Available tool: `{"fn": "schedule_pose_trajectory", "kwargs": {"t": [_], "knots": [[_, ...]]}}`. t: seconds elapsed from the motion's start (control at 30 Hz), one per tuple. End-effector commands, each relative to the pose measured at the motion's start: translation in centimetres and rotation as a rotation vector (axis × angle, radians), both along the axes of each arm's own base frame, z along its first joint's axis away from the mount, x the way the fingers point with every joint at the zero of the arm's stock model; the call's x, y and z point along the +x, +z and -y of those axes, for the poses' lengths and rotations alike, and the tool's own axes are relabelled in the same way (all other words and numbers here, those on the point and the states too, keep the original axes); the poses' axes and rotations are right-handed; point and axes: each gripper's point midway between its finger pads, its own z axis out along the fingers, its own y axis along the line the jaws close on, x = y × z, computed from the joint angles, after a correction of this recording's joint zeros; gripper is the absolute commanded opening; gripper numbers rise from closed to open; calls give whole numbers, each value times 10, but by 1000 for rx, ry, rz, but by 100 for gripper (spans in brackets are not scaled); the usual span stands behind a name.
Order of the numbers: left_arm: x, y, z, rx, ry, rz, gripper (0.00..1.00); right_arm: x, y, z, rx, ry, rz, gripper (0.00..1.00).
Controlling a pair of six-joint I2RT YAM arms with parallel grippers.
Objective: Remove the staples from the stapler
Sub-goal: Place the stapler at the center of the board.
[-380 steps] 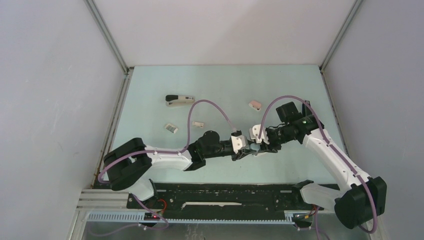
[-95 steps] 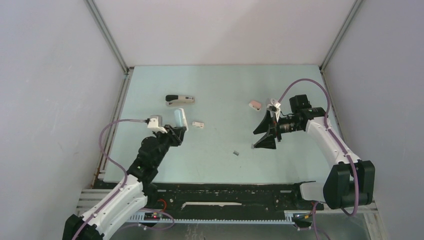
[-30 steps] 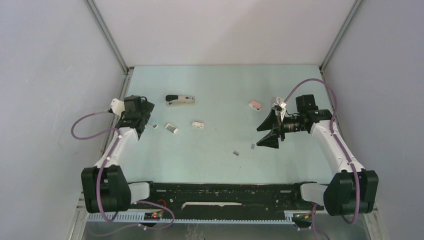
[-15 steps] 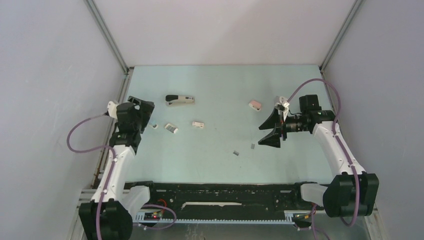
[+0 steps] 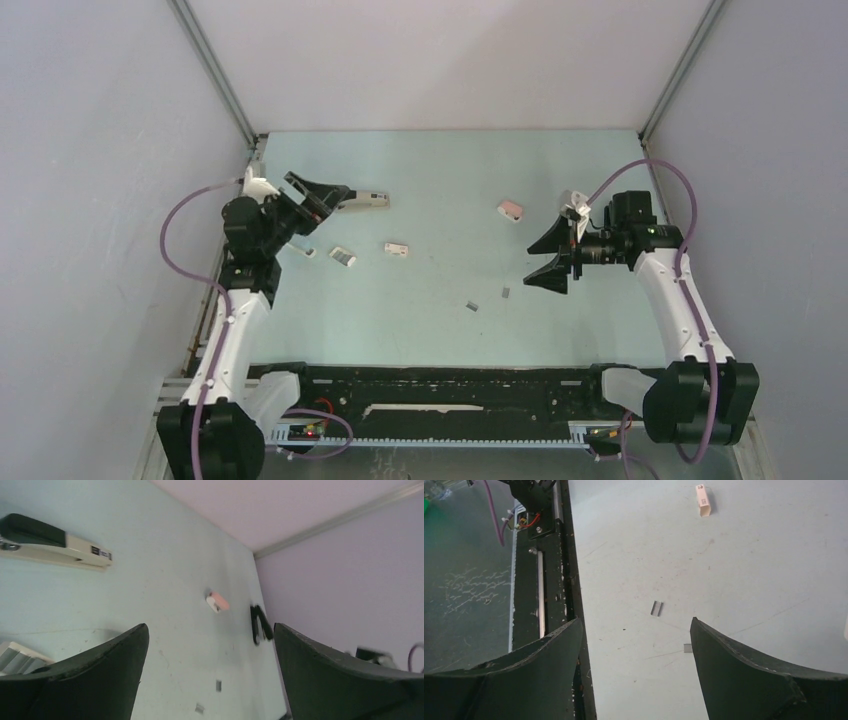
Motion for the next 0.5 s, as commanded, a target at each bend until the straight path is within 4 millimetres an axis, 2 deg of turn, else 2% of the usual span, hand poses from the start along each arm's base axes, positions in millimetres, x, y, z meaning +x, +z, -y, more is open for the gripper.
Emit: {"fn": "schedule_pose_trajectory", "kwargs": {"t": [0.0,0.07,0.2,0.27,0.33,0.47], "knots": [[-20,50,43,121,-306,217,100,6,14,8,-21,-40,80,89],[-31,50,66,200,-433,239,100,12,14,13,-43,-74,86,89],[-52,21,104,338,-611,219,100,35,11,24,-104,-178,89,89],[-54,5,105,416,-613,185,100,48,9,30,-140,-236,94,91],[-56,-2,99,486,-585,167,100,63,5,33,-190,-287,108,95],[-61,-3,92,576,-539,181,100,96,2,31,-322,-355,94,97]]}}
